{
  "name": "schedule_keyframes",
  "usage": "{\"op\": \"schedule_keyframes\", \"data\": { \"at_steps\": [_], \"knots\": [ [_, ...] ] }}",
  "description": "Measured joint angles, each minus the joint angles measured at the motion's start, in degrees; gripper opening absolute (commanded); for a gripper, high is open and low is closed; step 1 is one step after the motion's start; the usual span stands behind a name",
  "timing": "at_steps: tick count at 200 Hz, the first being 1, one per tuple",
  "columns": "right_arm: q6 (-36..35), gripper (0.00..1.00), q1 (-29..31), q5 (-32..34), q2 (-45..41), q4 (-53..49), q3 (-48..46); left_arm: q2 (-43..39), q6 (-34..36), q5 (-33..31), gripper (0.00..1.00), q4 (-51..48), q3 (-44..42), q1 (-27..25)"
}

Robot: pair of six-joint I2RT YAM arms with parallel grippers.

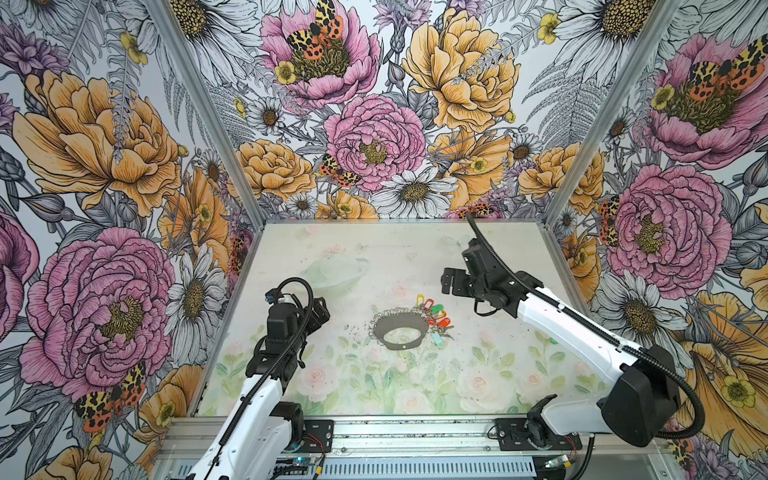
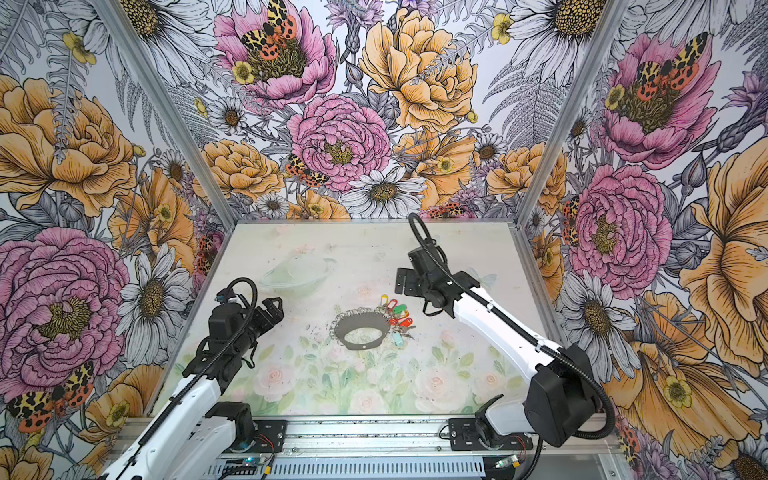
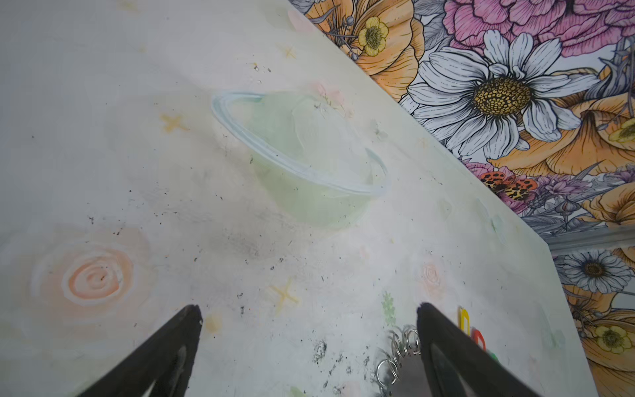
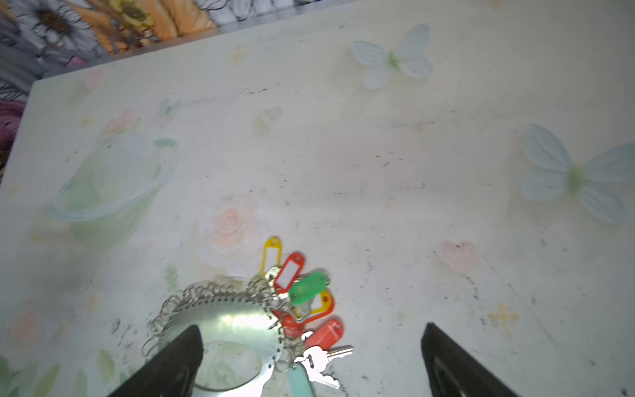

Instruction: Put the keys on the keyring

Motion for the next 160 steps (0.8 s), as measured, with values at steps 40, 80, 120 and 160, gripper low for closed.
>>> {"op": "schedule_keyframes", "data": {
  "at_steps": [40, 80, 120, 160],
  "knots": [
    [1.38, 0.99, -23.08, 0.02, -0.33, -1.79, -7.69, -2.47, 2.34, -1.68, 0.99, -1.05, 0.31, -1.66],
    [2.47, 0.99, -35.95, -0.37, 3.76, -2.38, -9.84, -5.25, 3.69, -3.98, 0.99, -1.66, 0.31, -1.75],
    [2.86, 0.99, -41.79, -0.96, 8.15, -2.23, -10.47, -6.05, 3.87, -5.01, 0.99, -0.74, -0.39, -1.75],
    [3.8, 0.99, -44.61, -1.53, 11.89, -1.07, -10.47, -8.7, 3.87, -5.27, 0.99, 0.28, -1.99, -1.73]
  ]
}}
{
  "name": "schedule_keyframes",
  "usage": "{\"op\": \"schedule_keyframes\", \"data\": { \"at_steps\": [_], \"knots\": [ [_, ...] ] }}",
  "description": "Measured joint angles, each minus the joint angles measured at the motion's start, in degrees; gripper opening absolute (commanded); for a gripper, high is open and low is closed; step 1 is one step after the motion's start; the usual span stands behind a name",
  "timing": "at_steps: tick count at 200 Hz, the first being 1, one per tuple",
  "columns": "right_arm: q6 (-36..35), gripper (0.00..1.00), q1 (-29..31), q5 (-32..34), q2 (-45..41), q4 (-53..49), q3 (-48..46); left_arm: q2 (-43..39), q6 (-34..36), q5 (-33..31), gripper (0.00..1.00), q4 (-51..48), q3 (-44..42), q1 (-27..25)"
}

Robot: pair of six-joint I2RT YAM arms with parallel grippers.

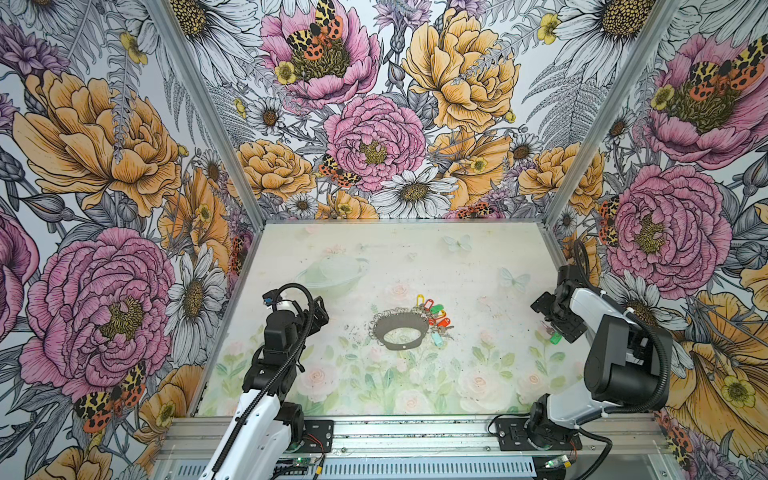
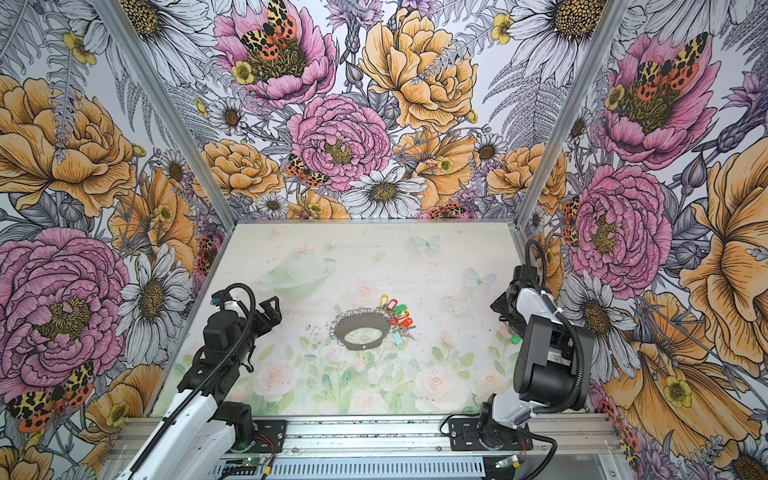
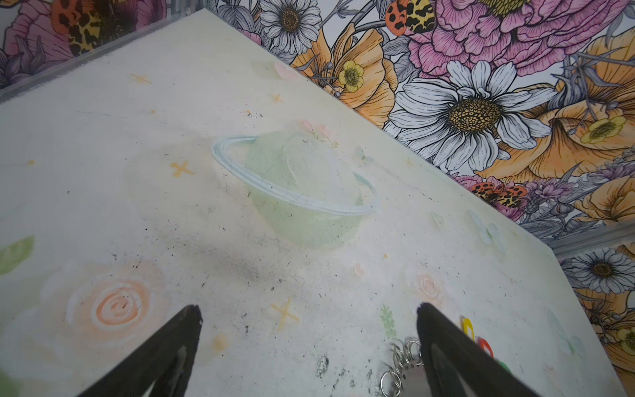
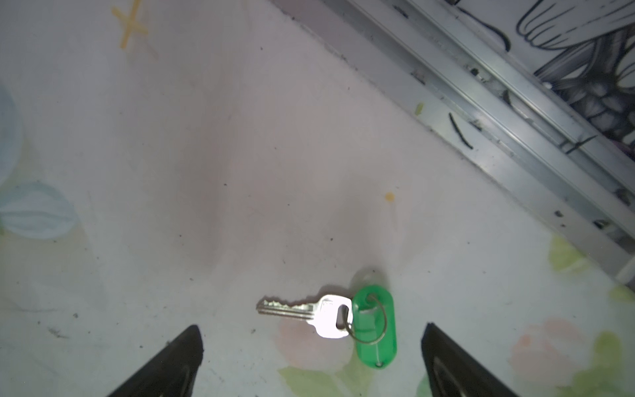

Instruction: Put the keys on the keyring

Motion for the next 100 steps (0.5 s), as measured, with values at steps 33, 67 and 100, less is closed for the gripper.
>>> {"op": "schedule_keyframes", "data": {
  "at_steps": [33, 67, 100],
  "knots": [
    [0.37, 0.99, -1.14, -1.51, 2.93, 1.64, 0.0, -0.35, 0.0, 0.02, 0.99, 0.26, -0.11, 0.04],
    [0.35, 0.99, 0.28, -2.34, 4.35, 3.17, 0.0, -0.35, 0.0, 0.02, 0.99, 0.63, -0.42, 0.04],
    [0.15, 0.99, 4.44, -2.34, 5.09, 3.74, 0.66, -0.35, 0.0, 0.02, 0.99, 0.63, -0.44, 0.11]
  ]
}}
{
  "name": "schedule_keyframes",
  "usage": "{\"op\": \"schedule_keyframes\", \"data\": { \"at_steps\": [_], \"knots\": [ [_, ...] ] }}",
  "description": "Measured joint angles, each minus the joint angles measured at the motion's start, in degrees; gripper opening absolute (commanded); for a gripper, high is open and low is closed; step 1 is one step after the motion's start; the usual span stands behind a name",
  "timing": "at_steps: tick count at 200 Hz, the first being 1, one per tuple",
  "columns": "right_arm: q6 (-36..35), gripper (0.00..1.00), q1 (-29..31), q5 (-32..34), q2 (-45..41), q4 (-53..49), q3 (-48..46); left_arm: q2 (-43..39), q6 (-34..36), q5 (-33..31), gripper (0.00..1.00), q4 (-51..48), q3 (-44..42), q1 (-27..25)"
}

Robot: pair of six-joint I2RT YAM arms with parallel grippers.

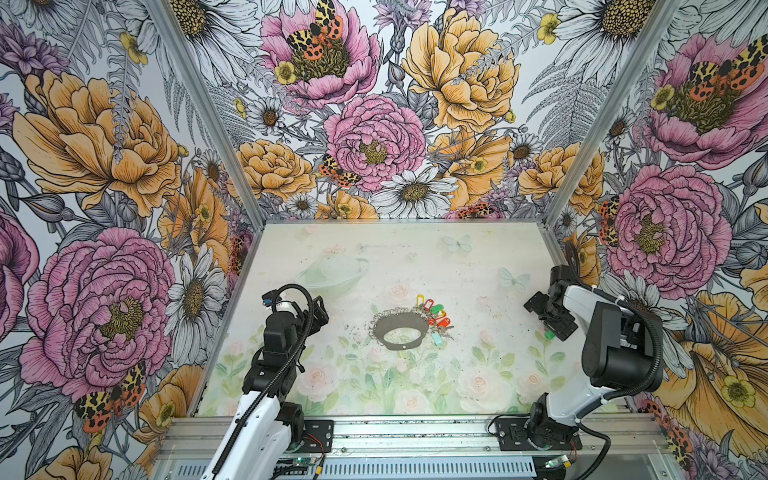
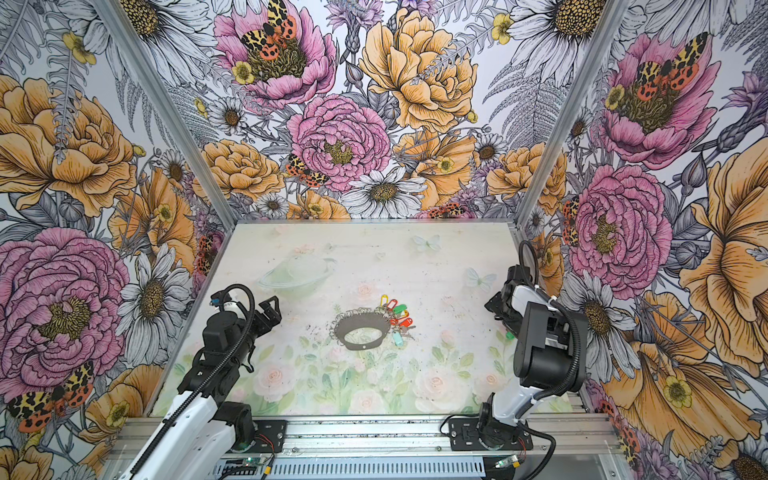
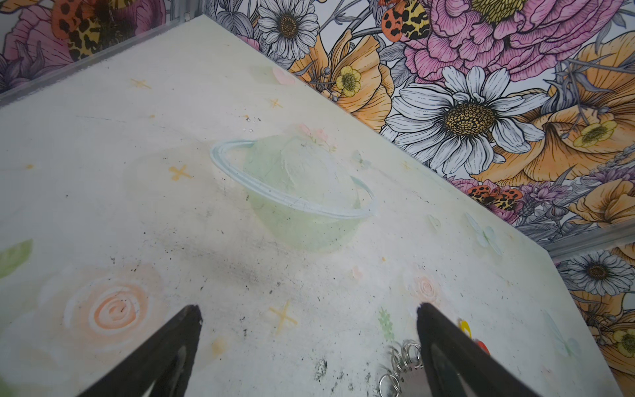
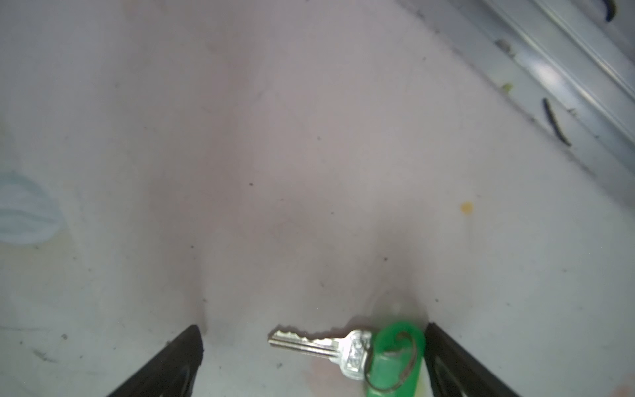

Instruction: Put the keys on the keyring

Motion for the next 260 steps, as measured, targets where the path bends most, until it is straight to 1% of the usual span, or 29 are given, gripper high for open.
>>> {"op": "schedule_keyframes", "data": {
  "at_steps": [24, 49, 76, 101, 118, 145, 173, 217, 260],
  "knots": [
    [-0.07, 0.99, 4.04, -1.22, 0.61, 0.22, 1.01, 0.0, 0.0, 0.02, 0.99, 0.09, -0.02, 0.31],
    [0.0, 0.99, 11.63, -3.1, 1.7, 0.39, 2.69, 0.0, 0.0, 0.04, 0.99, 0.52, -0.33, 0.76],
    [-0.11, 0.99, 20.46, -5.38, 4.63, 0.5, 6.56, -0.57, 0.0, 0.07, 0.99, 0.83, -0.48, 0.83],
    [-1.16, 0.99, 25.22, -6.32, 6.4, 0.11, 9.66, -1.81, -0.02, 0.07, 0.99, 0.83, -0.83, 1.25],
    [-2.43, 0.99, 25.27, -5.49, 5.62, -0.52, 10.1, -2.25, -0.02, 0.07, 0.99, 0.85, -1.11, 1.6],
    [-4.68, 0.99, 22.91, -3.34, 3.54, -1.92, 10.71, -2.19, -0.04, 0.15, 0.99, 0.87, -1.44, 1.95],
    [-6.32, 0.99, 21.0, -2.25, 3.78, -2.27, 12.63, -1.97, -0.04, 0.31, 0.99, 0.9, -1.44, 1.95],
    [-7.74, 0.98, 19.76, -1.6, 8.9, -2.34, 16.57, -1.99, -0.04, 0.33, 0.99, 1.03, -1.46, 1.95],
    [-8.04, 0.96, 19.98, -1.62, 12.72, -2.6, 16.92, -1.6, -0.04, 0.5, 0.99, 1.29, -1.46, 2.27]
  ]
}}
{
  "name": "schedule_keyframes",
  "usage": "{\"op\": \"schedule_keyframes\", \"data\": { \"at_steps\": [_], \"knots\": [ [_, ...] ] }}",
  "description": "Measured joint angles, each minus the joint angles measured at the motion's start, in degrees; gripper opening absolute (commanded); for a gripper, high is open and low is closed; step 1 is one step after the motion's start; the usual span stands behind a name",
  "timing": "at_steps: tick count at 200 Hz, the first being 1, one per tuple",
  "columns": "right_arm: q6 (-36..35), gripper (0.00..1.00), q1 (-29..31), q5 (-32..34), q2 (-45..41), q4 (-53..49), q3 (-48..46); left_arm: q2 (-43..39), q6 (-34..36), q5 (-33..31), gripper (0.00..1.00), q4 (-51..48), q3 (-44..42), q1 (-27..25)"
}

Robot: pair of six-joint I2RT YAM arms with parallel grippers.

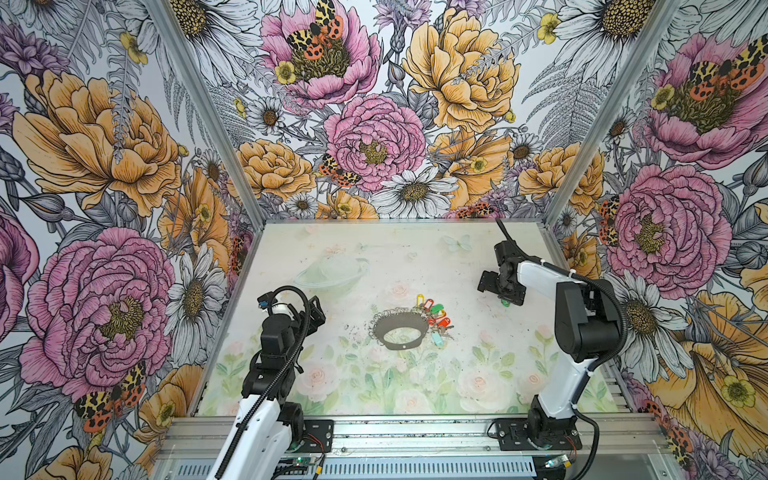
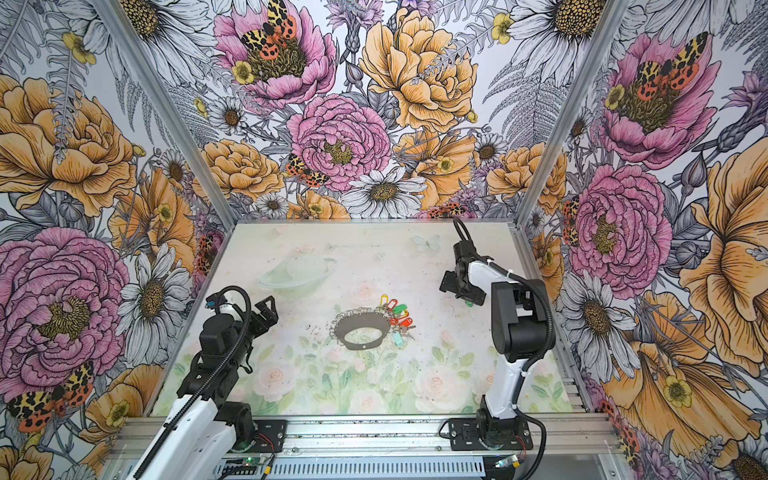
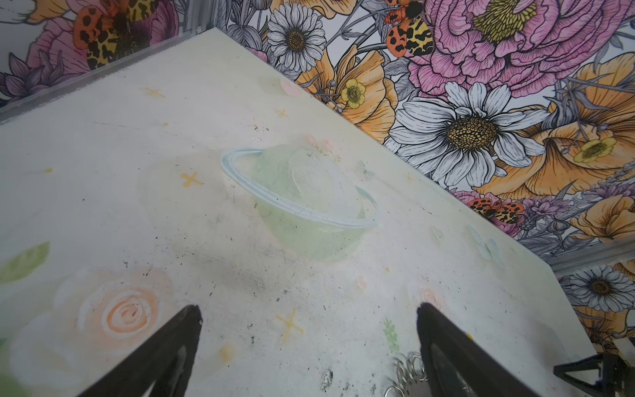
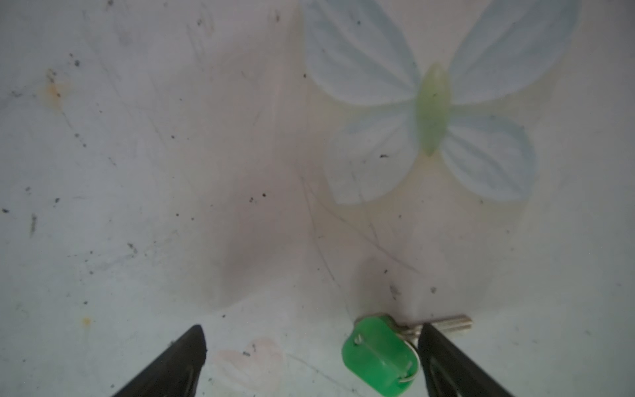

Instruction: Put the keys on the keyring

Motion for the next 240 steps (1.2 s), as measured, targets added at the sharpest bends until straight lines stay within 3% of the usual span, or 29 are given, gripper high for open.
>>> {"op": "schedule_keyframes", "data": {
  "at_steps": [47, 136, 167, 187, 240],
  "knots": [
    [-0.42, 0.92, 2.89, 0.24, 0.11, 0.02, -0.2, 0.37, 0.02, 0.22, 0.99, 0.59, 0.0, 0.0],
    [1.29, 0.89, 19.65, -3.06, -1.95, -0.13, -1.09, 1.66, 0.02, 1.11, 0.99, 0.87, -0.02, 0.04],
    [0.17, 0.87, 21.64, -3.21, -6.32, -0.59, -1.29, 4.74, -0.04, 3.1, 0.98, 1.27, 0.13, -1.42],
    [-0.94, 0.86, 22.43, -3.56, -7.19, -0.61, -0.39, 9.01, -1.6, 4.02, 0.99, 0.79, 2.03, -8.04],
    [-2.14, 0.86, 26.93, -4.11, -5.31, -0.5, 4.37, 23.41, -10.82, 2.4, 0.97, 2.78, 10.12, -36.89]
  ]
}}
